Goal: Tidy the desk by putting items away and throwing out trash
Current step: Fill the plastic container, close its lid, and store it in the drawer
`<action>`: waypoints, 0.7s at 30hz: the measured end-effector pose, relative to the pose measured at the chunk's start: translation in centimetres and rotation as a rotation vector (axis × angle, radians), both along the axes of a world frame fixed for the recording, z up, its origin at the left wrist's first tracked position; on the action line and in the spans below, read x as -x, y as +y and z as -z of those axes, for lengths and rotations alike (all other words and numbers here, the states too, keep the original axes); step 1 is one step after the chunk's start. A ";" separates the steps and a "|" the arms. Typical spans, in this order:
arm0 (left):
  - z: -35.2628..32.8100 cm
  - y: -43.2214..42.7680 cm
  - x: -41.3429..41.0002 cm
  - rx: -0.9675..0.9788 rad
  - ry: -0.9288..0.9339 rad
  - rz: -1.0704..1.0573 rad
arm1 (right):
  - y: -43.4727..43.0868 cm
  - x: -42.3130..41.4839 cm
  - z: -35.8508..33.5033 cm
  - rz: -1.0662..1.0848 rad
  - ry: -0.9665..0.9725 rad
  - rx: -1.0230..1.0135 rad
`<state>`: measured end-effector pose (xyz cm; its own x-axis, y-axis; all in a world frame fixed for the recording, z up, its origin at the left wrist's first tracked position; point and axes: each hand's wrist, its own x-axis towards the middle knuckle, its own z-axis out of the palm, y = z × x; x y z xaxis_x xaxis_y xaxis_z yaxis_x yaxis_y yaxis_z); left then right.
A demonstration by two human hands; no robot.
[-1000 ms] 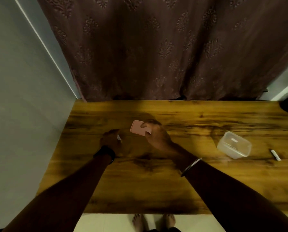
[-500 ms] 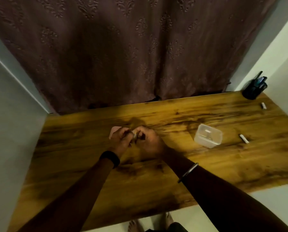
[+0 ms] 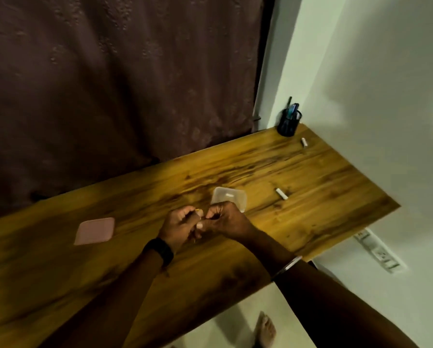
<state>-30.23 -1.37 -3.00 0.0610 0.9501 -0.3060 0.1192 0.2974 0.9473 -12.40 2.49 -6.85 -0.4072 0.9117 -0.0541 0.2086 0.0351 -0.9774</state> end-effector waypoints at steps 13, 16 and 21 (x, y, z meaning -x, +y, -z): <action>1.3 5.2 -21.0 0.000 -0.039 0.004 | 5.9 -23.8 2.4 0.449 -0.292 -0.156; 2.0 6.8 -23.2 0.130 -0.094 -0.078 | 7.9 -25.2 3.4 0.496 -0.536 -0.234; 4.0 9.1 -24.7 0.316 -0.144 -0.145 | 9.8 -24.2 4.5 0.443 -0.683 -0.112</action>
